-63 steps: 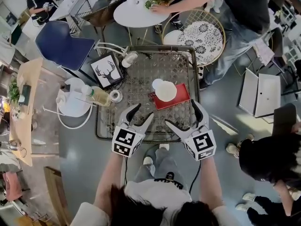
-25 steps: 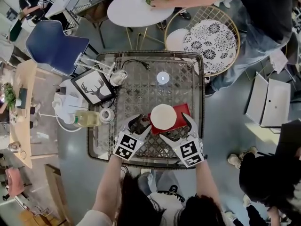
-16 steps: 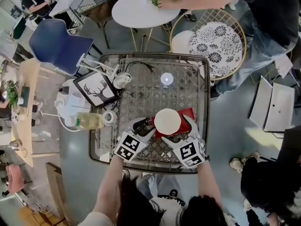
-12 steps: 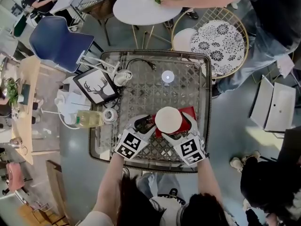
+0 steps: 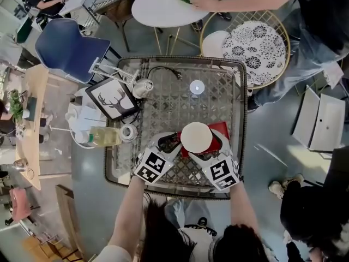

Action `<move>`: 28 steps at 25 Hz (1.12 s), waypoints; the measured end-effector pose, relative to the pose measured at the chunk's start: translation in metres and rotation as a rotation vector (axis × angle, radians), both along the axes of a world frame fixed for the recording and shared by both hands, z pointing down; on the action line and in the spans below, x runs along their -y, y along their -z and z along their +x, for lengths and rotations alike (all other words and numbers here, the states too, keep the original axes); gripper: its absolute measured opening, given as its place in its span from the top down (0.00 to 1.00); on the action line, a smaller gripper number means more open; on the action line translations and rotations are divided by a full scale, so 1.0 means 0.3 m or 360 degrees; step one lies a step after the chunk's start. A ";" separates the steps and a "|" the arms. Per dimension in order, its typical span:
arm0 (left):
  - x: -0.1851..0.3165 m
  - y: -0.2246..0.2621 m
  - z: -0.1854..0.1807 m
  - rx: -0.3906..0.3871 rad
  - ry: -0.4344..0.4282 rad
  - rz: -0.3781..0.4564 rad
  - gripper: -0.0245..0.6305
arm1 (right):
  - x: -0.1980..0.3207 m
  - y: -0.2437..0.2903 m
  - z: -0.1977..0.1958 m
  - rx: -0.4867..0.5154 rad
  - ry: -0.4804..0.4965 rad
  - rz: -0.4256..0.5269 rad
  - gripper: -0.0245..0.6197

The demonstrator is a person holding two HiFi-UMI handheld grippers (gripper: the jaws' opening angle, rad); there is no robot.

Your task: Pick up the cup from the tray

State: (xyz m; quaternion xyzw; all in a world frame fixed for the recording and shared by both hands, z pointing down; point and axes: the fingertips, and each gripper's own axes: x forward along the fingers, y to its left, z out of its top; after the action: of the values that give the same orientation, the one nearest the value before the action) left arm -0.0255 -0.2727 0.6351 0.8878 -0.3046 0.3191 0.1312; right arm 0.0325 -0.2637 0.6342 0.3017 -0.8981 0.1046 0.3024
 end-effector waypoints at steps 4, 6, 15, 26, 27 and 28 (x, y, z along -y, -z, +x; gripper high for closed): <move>0.000 -0.001 -0.005 0.0011 -0.0008 -0.0003 0.75 | 0.003 -0.001 -0.001 0.0004 -0.0012 0.0010 0.25; -0.002 0.001 -0.004 0.0013 -0.0011 0.0006 0.76 | 0.003 0.000 -0.001 0.0009 -0.0012 0.0006 0.25; 0.000 0.043 0.003 0.0008 -0.0020 0.0051 0.76 | 0.002 0.034 0.001 0.0046 -0.0021 0.0044 0.25; -0.051 0.121 0.018 -0.0015 -0.0027 0.0120 0.76 | -0.047 0.123 0.023 0.0002 -0.0041 0.0115 0.24; -0.061 0.128 0.022 -0.0019 -0.0038 0.0120 0.76 | -0.058 0.129 0.026 0.0005 -0.0051 0.0116 0.24; -0.073 0.135 0.026 -0.0022 -0.0049 0.0123 0.76 | -0.070 0.135 0.030 0.0004 -0.0060 0.0117 0.24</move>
State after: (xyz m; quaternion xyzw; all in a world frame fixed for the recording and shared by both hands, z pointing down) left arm -0.0177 -0.2510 0.5948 0.8990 -0.3019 0.3031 0.0939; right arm 0.0414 -0.2426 0.5936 0.3294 -0.8959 0.0777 0.2879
